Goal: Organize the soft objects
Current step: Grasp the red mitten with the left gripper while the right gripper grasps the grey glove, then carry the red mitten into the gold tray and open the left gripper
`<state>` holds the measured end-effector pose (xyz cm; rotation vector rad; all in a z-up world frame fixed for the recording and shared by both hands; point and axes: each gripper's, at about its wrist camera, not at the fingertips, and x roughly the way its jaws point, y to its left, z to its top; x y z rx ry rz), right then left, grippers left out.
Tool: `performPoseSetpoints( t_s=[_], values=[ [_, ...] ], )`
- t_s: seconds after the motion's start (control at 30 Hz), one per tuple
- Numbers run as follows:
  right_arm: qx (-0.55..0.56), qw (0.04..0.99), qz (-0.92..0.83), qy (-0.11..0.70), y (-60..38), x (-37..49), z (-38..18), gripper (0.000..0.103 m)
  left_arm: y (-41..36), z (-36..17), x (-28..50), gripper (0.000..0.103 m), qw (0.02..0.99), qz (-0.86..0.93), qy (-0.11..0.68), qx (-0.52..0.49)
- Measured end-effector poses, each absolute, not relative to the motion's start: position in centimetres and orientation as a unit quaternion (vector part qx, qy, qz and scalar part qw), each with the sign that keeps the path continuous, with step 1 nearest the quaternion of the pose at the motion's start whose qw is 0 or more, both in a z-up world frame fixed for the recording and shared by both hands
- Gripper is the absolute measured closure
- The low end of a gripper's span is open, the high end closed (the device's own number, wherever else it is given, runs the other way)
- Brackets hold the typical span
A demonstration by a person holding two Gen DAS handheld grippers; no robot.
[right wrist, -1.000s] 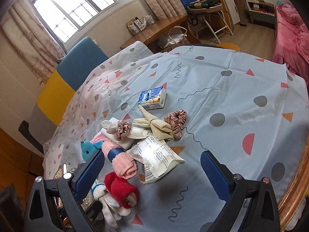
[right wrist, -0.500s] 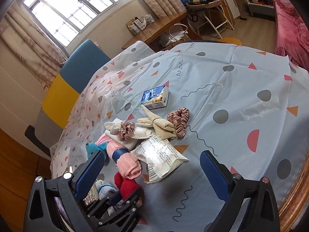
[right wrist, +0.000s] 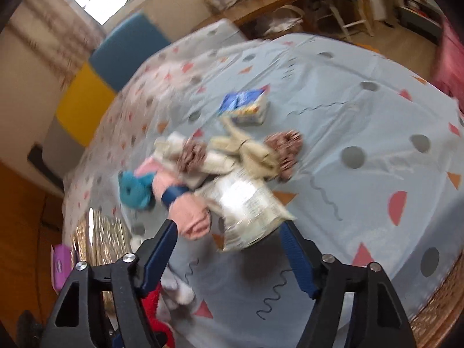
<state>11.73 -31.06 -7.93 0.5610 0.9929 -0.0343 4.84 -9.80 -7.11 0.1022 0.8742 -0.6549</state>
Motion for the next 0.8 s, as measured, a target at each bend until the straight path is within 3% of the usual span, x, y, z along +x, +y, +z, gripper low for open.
performPoseSetpoints(
  t_s=[0.1,0.4,0.43,0.5,0.53,0.8],
  values=[
    [0.227,0.832,0.037,0.505,-27.8,13.6,-8.4,0.039,-8.7,-7.3,3.3,0.074,0.855,-0.309,0.412,0.055],
    [0.145,0.781,0.151,0.589,-19.5,18.6,-12.0,0.039,-4.2,-7.3,0.7,0.074,0.859,-0.293,0.419,0.035],
    [0.133,0.772,0.147,0.604,-18.9,18.9,-13.2,0.041,-3.8,-7.2,0.4,0.074,0.861,-0.29,0.417,0.035],
    [0.082,0.78,0.137,0.605,-17.7,18.9,-13.8,0.06,-2.7,-6.8,-0.4,0.074,0.866,-0.286,0.409,0.038],
    [0.067,0.787,0.133,0.599,-17.5,18.8,-13.6,0.064,-1.9,-6.4,-0.8,0.074,0.87,-0.281,0.403,0.038],
    [0.035,0.796,0.14,0.587,-17.0,17.6,-14.2,0.067,7.7,-3.4,-1.2,0.074,0.899,-0.195,0.387,-0.062]
  ],
)
